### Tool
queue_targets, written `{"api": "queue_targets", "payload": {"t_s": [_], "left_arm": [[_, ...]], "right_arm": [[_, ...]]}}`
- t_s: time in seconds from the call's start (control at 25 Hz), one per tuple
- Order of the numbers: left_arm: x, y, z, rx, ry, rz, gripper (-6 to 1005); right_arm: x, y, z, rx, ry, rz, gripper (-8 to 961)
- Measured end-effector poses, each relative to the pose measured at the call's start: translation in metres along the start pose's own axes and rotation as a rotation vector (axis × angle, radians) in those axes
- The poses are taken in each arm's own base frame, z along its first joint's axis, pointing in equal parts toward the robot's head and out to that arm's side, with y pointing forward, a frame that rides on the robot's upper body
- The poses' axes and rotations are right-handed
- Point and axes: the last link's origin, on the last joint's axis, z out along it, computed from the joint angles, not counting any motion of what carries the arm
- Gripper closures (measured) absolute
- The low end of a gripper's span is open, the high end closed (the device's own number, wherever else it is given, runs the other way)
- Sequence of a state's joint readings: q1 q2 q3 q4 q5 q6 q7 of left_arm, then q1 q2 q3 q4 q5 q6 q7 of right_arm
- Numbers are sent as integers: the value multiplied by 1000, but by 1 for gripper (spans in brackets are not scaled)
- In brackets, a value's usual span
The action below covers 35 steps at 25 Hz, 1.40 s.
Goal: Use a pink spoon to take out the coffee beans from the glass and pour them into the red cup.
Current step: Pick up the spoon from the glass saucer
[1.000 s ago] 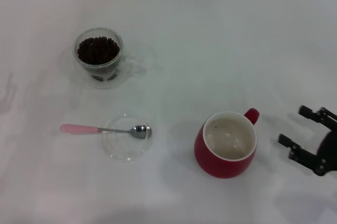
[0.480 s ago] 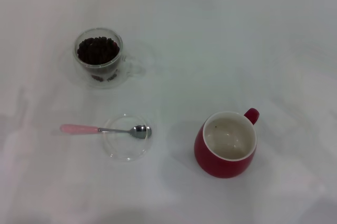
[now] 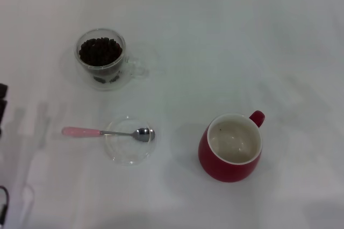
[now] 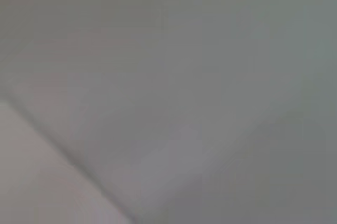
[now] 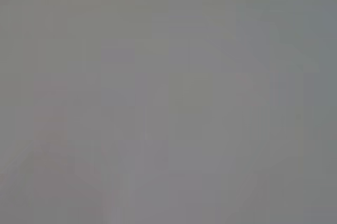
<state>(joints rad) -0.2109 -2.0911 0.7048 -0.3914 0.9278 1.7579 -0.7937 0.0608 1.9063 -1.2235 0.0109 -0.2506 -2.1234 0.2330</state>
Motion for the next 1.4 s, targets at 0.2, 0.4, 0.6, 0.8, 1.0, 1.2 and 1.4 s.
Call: {"api": "queue_targets", "payload": {"t_s": [0.2, 0.4, 0.6, 0.8, 1.0, 1.2, 1.4], "left_arm": [[-22, 0, -11, 99, -77, -148, 285], [-43, -4, -3, 151, -205, -271, 285], [-48, 3, 11, 91, -276, -324, 284], [-52, 4, 15, 71, -324, -373, 285], [-59, 6, 15, 76, -369, -393, 285], [-65, 13, 14, 47, -400, -373, 284], [-67, 19, 12, 11, -402, -345, 284]], "right_arm": [[2, -11, 7, 29, -5, -30, 194], [2, -15, 12, 51, -19, -53, 194], [2, -16, 15, 46, -30, -54, 194], [4, -15, 18, 44, -36, -46, 193], [4, -12, 18, 47, -39, -42, 193], [5, -12, 18, 50, -30, -41, 193], [6, -12, 16, 55, -18, -39, 193]]}}
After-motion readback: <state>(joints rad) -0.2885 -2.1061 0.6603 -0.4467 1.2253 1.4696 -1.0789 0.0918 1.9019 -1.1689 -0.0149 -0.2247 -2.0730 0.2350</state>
